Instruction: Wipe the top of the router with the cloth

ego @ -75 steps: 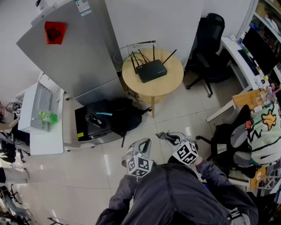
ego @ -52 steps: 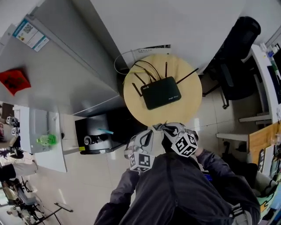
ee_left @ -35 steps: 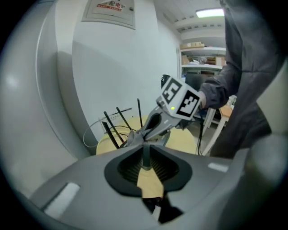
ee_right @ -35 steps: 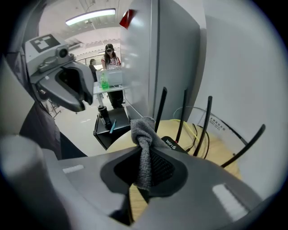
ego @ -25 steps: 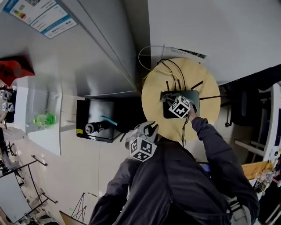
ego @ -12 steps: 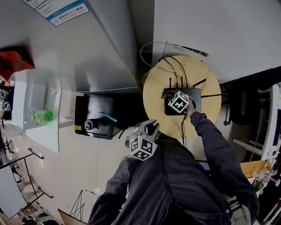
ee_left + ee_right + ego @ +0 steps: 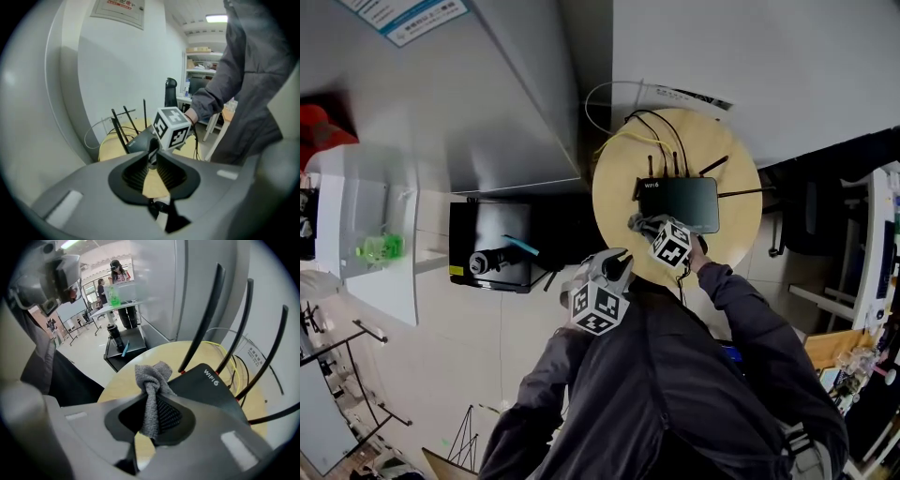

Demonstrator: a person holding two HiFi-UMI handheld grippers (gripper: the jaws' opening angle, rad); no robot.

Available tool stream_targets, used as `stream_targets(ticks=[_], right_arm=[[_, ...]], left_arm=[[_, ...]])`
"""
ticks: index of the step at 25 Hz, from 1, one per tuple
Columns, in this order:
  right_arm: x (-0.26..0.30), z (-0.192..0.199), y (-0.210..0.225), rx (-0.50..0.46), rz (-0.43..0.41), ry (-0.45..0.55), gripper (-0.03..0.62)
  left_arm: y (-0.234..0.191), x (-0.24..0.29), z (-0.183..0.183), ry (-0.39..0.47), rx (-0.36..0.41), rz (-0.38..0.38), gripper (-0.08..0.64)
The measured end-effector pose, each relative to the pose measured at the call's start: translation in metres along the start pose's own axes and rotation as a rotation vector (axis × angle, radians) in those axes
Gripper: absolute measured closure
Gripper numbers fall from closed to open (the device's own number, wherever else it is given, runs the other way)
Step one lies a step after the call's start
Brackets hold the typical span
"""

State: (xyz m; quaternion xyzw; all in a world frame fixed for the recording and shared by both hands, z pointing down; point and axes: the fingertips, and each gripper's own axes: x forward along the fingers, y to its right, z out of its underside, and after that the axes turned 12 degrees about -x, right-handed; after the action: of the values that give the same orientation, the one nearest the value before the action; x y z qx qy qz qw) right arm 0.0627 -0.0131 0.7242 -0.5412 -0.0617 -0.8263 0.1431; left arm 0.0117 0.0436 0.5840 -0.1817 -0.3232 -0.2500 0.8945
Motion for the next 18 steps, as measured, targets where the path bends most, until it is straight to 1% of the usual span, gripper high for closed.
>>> stream_targets(ticks=[5, 10, 12, 14, 18], right_arm=[[-0.002, 0.002, -0.026, 0.014, 0.005, 0.022, 0.552], [-0.005, 0.002, -0.025, -0.026, 0.013, 0.014, 0.554], [-0.010, -0.001, -0.014, -0.019, 0.034, 0.033, 0.554], [-0.015, -0.002, 0.006, 0.001, 0.059, 0.042, 0.554], [-0.020, 0.008, 0.059, 0.023, 0.108, 0.015, 0.554]], left_arm=[[0.006, 0.003, 0.005, -0.006, 0.001, 0.014, 0.506], [0.011, 0.005, 0.005, -0.006, 0.002, 0.014, 0.508], [0.010, 0.003, 0.004, -0.003, 0.002, 0.006, 0.508], [0.008, 0.002, 0.004, 0.000, -0.003, -0.003, 0.509], [0.008, 0.001, 0.005, -0.004, -0.006, -0.019, 0.509]])
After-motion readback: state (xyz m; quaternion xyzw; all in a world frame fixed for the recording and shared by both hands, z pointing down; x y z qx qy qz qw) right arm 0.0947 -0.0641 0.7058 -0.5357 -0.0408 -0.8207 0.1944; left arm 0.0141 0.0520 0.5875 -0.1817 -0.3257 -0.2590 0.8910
